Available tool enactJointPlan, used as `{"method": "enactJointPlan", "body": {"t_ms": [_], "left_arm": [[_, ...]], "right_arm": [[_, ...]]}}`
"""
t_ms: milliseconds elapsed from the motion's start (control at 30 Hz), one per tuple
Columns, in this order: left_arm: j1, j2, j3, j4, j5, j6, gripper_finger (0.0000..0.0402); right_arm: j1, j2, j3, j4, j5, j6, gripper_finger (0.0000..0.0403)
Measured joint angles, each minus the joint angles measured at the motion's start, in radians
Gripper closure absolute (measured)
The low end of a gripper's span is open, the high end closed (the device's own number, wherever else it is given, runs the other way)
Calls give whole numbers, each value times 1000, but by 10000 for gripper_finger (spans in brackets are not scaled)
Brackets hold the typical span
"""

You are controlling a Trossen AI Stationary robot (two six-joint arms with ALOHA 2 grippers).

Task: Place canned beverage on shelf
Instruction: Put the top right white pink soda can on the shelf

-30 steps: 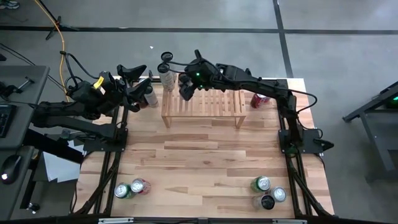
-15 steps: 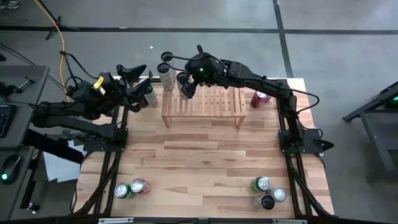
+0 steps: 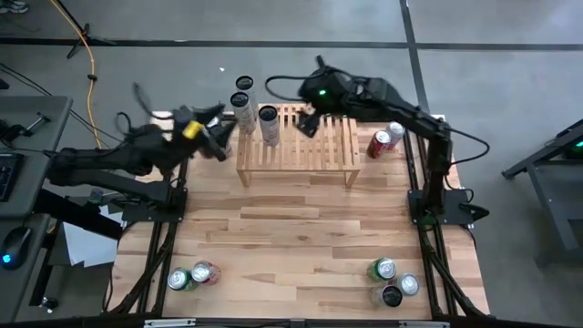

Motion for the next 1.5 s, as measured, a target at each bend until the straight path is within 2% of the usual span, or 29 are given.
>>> {"method": "enactJointPlan", "body": {"t_ms": [267,533,633,767,900,1033,1200,1500], "left_arm": [[0,157,-1,-232,48,-200,106],[15,254,-1,-230,43,-130,106],[36,275,-1,-229,40,-120,106],[61,280,-1,-227,39,-102,106],[82,281,-1,-195,32,-50,106],[113,293,-1,-157,57,-16,106],[158,329,-1,-84,63,-4,106],[202,397,-1,20,81,3,106]], "right_arm": [[-56,-120,-2,-141,64,45,91],[-56,-261,-33,-229,182,100,91],[-44,-368,-164,-231,239,158,91],[-7,-582,-471,-146,319,268,91],[33,-789,-769,20,311,391,91],[77,-917,-954,123,294,505,91],[111,-964,-1044,140,293,571,91],[117,-951,-1054,162,287,546,91]]}}
